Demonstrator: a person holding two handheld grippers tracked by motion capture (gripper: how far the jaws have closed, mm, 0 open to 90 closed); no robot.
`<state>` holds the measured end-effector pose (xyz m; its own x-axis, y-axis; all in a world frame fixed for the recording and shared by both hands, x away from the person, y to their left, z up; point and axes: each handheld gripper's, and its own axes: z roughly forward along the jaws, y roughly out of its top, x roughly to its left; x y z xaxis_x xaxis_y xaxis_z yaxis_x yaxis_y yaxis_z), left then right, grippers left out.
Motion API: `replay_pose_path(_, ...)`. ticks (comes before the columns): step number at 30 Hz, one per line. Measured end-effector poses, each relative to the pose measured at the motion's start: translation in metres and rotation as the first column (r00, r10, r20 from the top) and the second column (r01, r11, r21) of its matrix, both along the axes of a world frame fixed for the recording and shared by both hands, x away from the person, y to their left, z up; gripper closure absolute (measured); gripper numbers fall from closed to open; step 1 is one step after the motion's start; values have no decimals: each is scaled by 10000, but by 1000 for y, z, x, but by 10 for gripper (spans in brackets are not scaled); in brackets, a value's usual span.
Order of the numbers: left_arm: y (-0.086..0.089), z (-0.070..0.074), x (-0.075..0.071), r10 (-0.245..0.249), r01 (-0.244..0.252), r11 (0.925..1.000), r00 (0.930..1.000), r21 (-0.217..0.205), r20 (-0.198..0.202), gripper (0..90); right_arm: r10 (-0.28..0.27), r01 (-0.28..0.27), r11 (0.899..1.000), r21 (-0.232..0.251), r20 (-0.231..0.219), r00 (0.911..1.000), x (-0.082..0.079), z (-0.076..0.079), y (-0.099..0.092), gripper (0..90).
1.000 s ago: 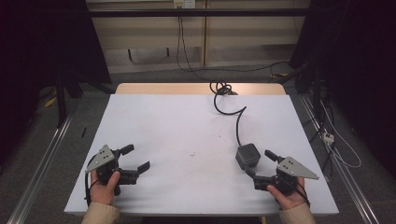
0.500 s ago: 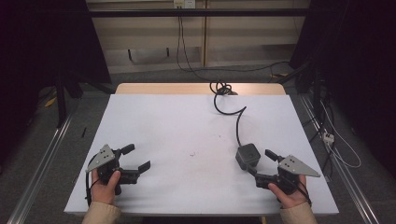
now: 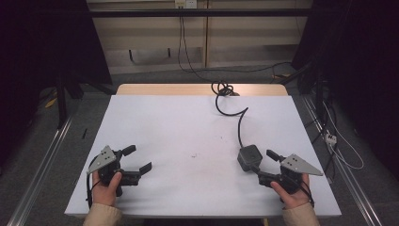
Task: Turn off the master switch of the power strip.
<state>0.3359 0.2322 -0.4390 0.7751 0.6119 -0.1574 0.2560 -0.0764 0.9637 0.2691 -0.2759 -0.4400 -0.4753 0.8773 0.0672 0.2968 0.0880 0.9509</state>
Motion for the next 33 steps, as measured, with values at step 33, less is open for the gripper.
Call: replay_pose_path(33, 0, 1, 0, 11, -11, 10000, 10000, 22, 27, 29, 32, -28, 9999, 162, -258, 9997, 9, 6, -2, 508)
